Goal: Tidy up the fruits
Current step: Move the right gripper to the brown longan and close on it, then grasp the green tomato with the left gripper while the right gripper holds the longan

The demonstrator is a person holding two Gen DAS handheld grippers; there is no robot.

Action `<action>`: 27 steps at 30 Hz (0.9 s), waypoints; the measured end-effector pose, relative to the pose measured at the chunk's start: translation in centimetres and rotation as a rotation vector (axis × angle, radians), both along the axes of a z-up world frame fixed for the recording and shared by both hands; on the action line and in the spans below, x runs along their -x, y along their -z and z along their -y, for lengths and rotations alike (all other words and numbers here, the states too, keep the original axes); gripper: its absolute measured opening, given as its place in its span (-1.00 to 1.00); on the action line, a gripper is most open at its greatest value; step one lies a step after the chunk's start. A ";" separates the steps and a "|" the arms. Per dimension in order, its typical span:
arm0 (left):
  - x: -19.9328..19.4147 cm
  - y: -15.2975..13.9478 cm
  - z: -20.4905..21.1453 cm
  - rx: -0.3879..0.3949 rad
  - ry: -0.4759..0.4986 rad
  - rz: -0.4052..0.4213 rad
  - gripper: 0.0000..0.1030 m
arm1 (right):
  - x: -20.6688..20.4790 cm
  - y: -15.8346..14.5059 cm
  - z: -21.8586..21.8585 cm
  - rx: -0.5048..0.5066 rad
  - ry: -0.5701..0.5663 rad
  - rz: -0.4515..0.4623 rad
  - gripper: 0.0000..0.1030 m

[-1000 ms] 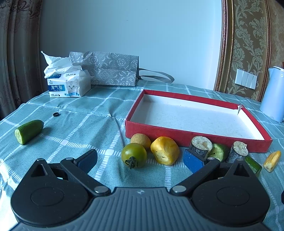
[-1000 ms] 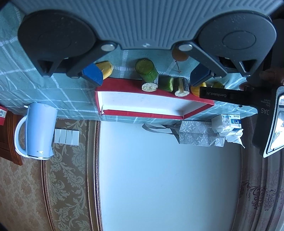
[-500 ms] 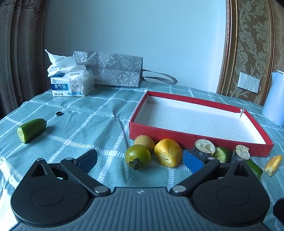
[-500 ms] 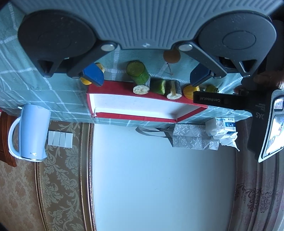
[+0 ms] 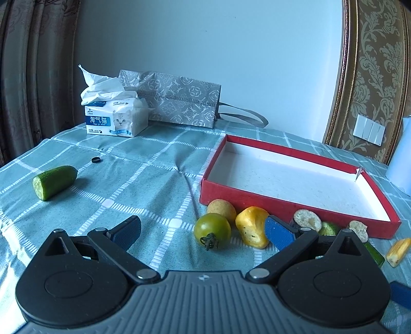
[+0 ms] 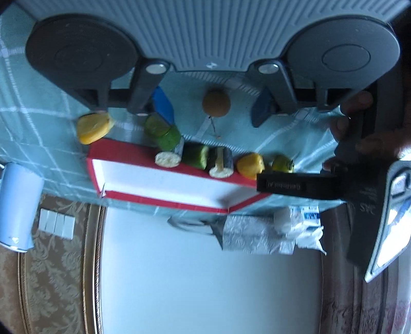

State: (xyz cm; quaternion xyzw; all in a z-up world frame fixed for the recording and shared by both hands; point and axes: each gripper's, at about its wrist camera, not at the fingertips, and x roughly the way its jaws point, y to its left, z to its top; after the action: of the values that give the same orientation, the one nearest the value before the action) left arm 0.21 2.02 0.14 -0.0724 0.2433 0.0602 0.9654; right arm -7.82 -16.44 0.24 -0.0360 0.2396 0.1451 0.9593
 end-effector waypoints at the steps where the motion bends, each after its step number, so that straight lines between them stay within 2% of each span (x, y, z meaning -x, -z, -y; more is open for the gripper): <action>1: 0.0 0.0 -0.1 0.003 -0.002 0.001 1.00 | -0.3 0.1 -0.2 0.005 0.000 -0.012 0.03; 5: 0.0 -0.1 -0.2 0.011 -0.005 0.001 1.00 | -1.6 0.6 -0.6 0.014 -0.001 -0.069 -0.02; 6: 0.1 -0.1 -0.3 0.013 -0.006 0.003 1.00 | -1.9 0.7 -0.7 0.010 -0.003 -0.085 -0.08; 8: 0.1 -0.1 -0.3 0.016 -0.011 0.004 1.00 | -2.4 1.0 -0.8 0.019 -0.003 -0.115 -0.36; 10: 0.1 -0.1 -0.5 0.025 -0.014 0.004 1.00 | -2.5 1.1 -0.9 0.022 -0.005 -0.124 -0.51; 16: 0.4 -0.4 -1.3 0.043 -0.048 0.017 1.00 | -2.4 1.1 -0.8 0.021 0.002 -0.126 -0.52; 21: 1.7 -1.0 -3.6 0.052 -0.032 0.041 1.00 | -1.8 0.2 0.3 -0.031 0.023 -0.086 -0.52; 24: 3.1 -1.2 -5.4 0.009 0.010 0.043 1.00 | -1.2 -0.1 1.3 -0.058 0.027 -0.066 -0.52; 27: 4.7 -1.4 -6.5 -0.082 0.038 0.061 1.00 | -1.2 0.1 2.3 -0.090 0.028 -0.075 -0.52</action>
State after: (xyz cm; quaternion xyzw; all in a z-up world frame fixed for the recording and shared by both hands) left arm -4.54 8.48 1.52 -0.0298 0.2125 0.0498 0.9754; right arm -6.59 -18.70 0.10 0.0161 0.2690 0.1434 0.9523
